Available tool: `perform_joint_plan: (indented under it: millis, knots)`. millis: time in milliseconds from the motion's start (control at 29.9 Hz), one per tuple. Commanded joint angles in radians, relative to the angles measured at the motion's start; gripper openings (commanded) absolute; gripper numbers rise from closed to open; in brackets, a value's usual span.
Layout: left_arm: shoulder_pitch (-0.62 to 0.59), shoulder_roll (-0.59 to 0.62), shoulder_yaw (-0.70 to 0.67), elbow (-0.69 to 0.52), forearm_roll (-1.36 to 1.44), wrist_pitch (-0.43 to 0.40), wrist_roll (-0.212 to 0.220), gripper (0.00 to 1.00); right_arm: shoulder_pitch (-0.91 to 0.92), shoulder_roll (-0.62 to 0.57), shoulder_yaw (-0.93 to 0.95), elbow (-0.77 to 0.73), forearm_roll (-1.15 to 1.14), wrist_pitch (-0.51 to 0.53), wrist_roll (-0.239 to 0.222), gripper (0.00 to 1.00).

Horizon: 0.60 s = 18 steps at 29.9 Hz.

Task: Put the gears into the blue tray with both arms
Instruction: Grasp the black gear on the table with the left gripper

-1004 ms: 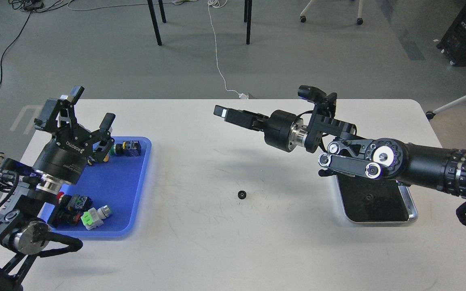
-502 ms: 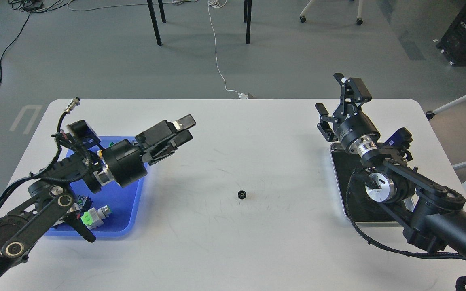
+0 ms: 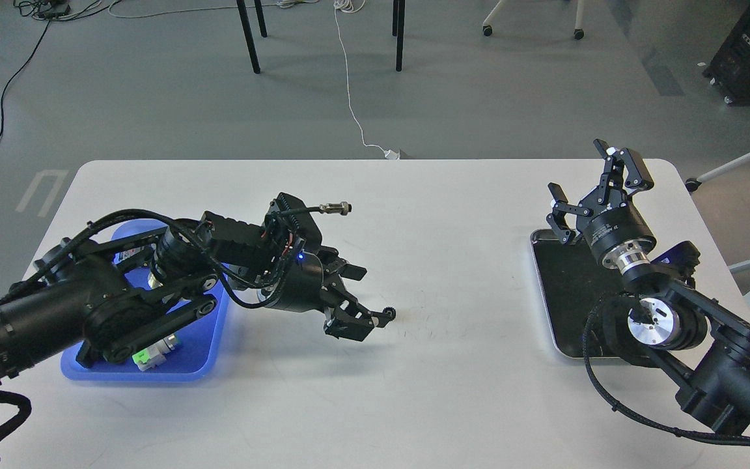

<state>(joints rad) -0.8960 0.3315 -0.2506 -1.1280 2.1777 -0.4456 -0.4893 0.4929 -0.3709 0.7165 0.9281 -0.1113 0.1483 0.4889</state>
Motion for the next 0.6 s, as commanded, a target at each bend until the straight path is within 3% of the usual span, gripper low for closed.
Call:
perform_joint_plan:
  millis: [0,201,569]
  knots:
    - [-0.035,-0.046,0.045,0.049,0.004,0.001,0.001,0.96,-0.007,-0.014,0.000,0.001,-0.001,-0.001,0.000,0.99]
    - [-0.126,-0.126,0.178,0.132,0.004,0.002,0.001,0.94,-0.010,-0.020,0.000,0.003,-0.001,-0.001,0.000,0.99]
    - [-0.146,-0.227,0.205,0.237,0.004,0.025,0.001,0.80,-0.028,-0.034,0.000,0.005,-0.001,-0.003,0.000,0.99]
